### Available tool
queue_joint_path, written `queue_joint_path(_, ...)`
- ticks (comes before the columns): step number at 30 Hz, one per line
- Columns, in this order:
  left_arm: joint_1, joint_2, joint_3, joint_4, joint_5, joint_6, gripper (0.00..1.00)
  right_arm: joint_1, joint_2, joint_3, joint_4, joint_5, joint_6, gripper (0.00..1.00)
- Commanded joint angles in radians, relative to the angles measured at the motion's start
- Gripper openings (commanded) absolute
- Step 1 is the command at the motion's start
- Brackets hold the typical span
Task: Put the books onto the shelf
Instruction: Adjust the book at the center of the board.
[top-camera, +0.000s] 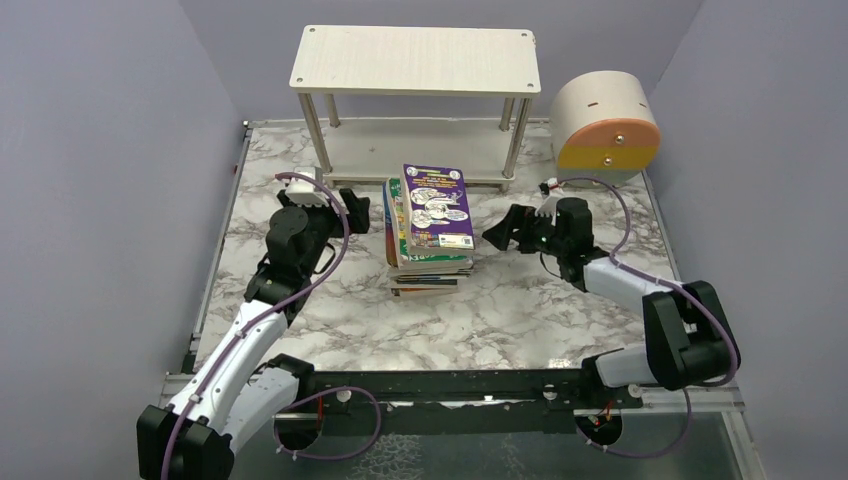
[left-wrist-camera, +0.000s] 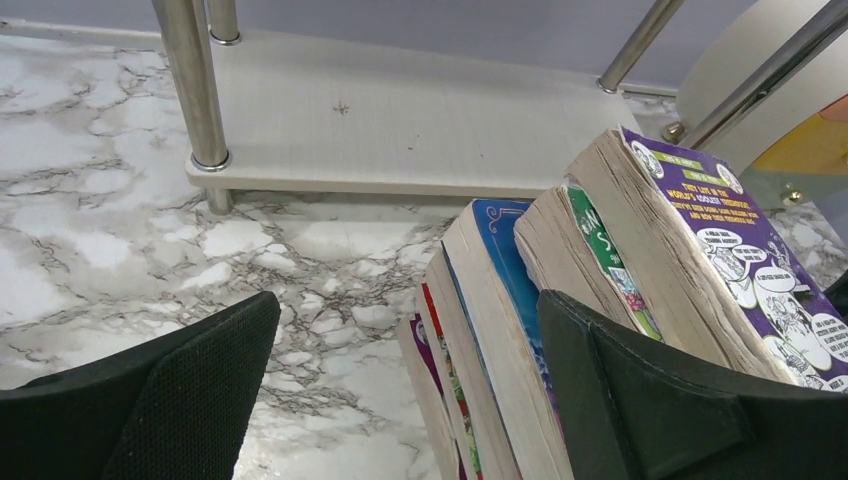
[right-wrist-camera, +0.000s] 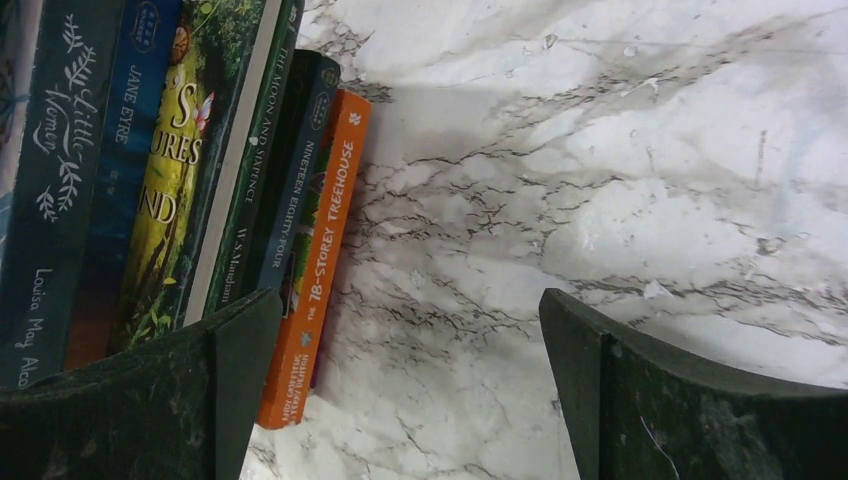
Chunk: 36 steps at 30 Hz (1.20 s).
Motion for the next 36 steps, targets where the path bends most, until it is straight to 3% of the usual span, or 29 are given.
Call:
queue_joint_path(1,-0.002,-0.006,0.008,0.008,-0.022,-0.013,0.98,0.006,0.095,0.020,0.149,-0.091,0.061,0.97)
queue_joint_path(4,-0.001,-0.016,0.004,0.011,-0.032,-0.015,0.98,0.008,0.162,0.023,0.214,-0.128,0.091,0.78)
queue_joint_path(9,-0.002,-0.054,-0.007,0.012,-0.055,-0.028,0.98,0.017,0.266,0.031,0.319,-0.144,0.134,0.27)
queue_joint_path(12,-0.002,-0.080,-0.024,0.029,-0.068,-0.040,0.98,0.025,0.348,0.055,0.389,-0.174,0.170,0.11)
queue_joint_path(24,-0.001,-0.025,-0.031,0.064,-0.139,-0.063,0.96,0.071,0.654,0.194,0.615,-0.201,0.278,0.01)
queue_joint_path(36,-0.002,-0.038,-0.010,0.047,-0.184,-0.050,0.95,0.220,0.844,0.386,0.627,-0.157,0.328,0.01)
